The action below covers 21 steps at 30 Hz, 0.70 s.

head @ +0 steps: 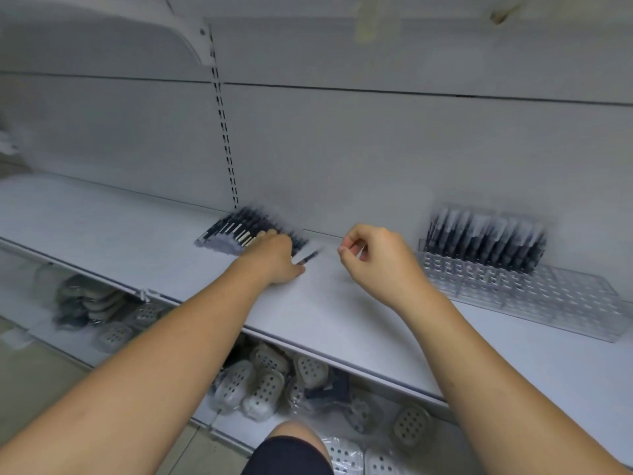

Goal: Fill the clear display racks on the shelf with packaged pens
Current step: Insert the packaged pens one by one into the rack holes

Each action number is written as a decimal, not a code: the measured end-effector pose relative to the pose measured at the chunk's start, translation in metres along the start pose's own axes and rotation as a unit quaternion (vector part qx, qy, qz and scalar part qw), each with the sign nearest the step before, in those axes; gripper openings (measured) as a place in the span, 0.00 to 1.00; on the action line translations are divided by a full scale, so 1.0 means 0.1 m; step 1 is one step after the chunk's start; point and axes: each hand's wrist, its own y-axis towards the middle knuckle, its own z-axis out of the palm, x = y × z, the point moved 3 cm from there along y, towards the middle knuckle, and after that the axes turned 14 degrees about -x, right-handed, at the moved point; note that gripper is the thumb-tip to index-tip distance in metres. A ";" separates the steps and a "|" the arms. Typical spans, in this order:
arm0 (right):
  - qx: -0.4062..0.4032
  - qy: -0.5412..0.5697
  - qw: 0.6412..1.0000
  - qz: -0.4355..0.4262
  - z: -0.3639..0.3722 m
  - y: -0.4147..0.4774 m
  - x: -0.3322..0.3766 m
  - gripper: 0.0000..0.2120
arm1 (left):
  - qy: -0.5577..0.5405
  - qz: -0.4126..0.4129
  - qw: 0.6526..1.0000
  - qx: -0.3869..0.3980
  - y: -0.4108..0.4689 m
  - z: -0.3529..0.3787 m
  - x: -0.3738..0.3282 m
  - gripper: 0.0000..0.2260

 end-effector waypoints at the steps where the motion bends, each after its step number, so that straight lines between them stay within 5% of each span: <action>1: 0.001 0.001 1.000 0.003 0.00 -0.01 -0.02 0.03 | 0.005 0.001 1.000 0.002 0.02 0.01 0.00 0.30; 11: 0.006 0.009 1.000 0.019 0.02 -0.10 -0.14 0.04 | -0.053 -0.020 0.996 0.066 0.11 -0.08 -0.11 0.11; 21: 0.005 0.017 0.999 0.040 -0.15 -0.18 -0.25 0.04 | 0.035 0.054 0.994 0.090 0.07 0.15 -0.36 0.14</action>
